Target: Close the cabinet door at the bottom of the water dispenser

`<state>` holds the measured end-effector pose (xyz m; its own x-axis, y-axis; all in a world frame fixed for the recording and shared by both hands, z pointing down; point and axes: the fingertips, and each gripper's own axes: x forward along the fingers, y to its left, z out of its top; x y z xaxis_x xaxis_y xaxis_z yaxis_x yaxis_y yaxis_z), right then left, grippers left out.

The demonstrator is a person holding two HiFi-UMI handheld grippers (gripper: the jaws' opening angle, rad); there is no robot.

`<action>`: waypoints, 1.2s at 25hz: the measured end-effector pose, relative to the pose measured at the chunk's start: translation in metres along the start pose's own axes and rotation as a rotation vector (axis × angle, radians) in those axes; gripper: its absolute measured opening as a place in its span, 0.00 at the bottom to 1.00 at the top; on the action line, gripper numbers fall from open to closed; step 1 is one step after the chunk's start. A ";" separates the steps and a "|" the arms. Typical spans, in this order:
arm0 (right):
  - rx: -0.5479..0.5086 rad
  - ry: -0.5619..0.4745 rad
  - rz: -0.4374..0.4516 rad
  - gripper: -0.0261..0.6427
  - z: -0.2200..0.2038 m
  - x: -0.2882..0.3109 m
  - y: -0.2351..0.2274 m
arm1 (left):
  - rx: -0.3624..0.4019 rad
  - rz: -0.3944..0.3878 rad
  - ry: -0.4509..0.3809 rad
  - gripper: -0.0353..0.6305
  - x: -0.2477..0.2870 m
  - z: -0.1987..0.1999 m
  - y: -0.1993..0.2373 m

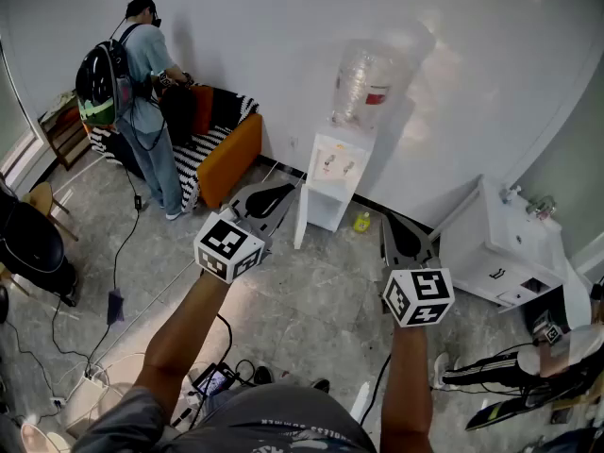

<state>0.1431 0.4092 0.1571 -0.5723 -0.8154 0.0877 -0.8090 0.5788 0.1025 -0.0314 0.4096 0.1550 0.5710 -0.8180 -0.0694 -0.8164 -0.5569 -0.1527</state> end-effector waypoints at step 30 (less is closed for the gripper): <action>0.072 -0.014 -0.066 0.08 -0.004 0.004 0.008 | -0.030 -0.041 -0.026 0.09 -0.004 -0.009 0.014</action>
<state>0.1344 0.4105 0.1620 -0.5189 -0.8520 0.0691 -0.8522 0.5220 0.0364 -0.0461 0.4041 0.1622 0.6058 -0.7906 -0.0889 -0.7943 -0.5944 -0.1261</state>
